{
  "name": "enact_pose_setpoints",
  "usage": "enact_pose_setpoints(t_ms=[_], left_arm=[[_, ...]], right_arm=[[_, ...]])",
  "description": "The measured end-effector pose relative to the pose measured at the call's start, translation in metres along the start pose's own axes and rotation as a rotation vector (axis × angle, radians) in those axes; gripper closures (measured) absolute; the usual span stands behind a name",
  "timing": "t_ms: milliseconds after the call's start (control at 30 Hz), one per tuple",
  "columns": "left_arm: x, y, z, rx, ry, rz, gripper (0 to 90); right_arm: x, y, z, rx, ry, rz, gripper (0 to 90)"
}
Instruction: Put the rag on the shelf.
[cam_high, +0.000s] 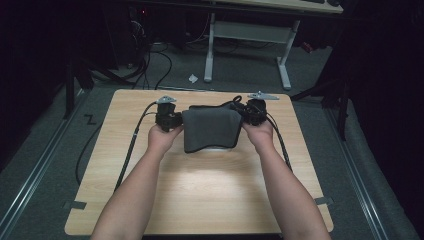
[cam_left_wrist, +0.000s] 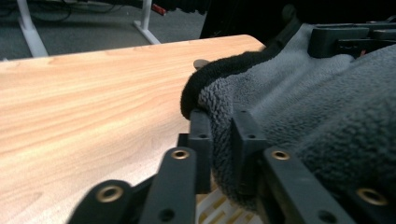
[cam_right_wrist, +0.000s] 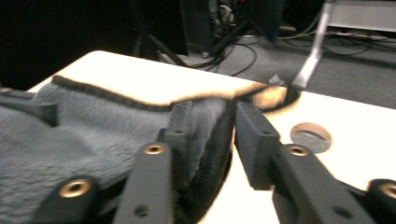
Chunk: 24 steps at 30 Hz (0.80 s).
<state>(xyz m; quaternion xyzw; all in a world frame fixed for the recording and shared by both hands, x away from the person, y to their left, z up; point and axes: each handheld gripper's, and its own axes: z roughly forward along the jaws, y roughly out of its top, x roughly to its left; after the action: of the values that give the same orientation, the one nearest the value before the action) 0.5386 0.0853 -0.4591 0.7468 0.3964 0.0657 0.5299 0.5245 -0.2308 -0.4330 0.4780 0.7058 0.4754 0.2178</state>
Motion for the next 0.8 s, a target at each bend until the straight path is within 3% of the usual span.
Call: enact_pose_setpoints(t_ms=[133, 333, 800], left_arm=[[-0.001, 0.0, -0.002, 0.011, 0.031, 0.023, 71.7], [0.006, -0.004, -0.006, 0.031, 0.059, 0.01, 68.2], [0.007, -0.004, -0.015, 0.009, 0.094, 0.02, 67.5]], right_arm=[[-0.003, 0.004, -0.003, -0.004, -0.038, -0.001, 56.4], [-0.007, 0.008, -0.009, -0.014, -0.09, -0.024, 54.0], [-0.021, 0.014, -0.018, -0.035, -0.108, -0.01, 52.6]])
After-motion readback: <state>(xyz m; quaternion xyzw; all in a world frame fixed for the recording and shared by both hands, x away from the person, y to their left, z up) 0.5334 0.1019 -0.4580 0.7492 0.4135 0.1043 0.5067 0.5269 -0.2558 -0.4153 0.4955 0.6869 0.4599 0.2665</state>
